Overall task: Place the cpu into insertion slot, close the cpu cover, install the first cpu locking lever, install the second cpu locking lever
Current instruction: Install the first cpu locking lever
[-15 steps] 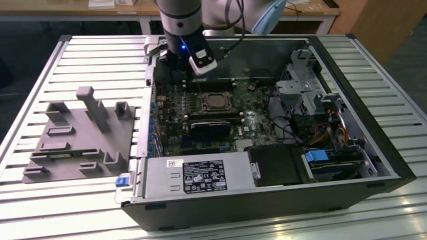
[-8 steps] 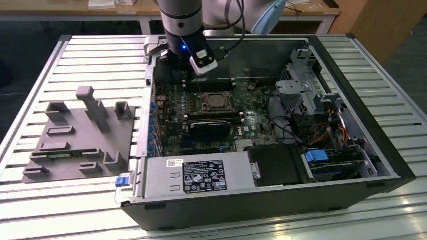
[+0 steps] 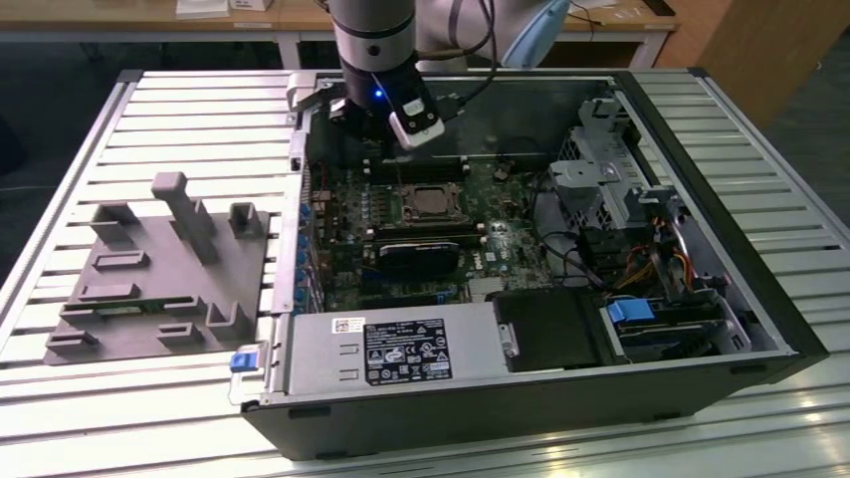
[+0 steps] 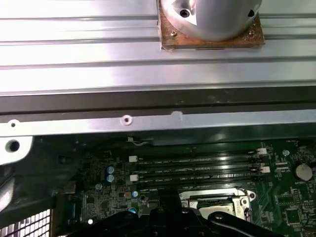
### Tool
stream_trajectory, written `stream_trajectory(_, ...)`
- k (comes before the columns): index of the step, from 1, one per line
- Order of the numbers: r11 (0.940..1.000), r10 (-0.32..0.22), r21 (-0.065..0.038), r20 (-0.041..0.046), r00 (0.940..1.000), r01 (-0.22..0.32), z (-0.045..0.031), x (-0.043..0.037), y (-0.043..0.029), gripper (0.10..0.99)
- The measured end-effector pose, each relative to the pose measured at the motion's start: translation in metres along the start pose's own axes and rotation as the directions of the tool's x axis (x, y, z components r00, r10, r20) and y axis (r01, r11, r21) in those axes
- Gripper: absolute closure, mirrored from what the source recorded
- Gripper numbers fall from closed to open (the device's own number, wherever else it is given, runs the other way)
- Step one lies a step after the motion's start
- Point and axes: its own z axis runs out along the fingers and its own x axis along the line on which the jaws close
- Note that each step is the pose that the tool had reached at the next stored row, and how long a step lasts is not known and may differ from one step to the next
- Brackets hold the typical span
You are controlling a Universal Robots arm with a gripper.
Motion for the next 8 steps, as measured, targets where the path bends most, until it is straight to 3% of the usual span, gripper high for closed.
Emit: stream_trajectory(8,1.0000,0.000,0.000,0.0001,1.0000,0.000,0.0026,-0.0213,0.0023,0.984)
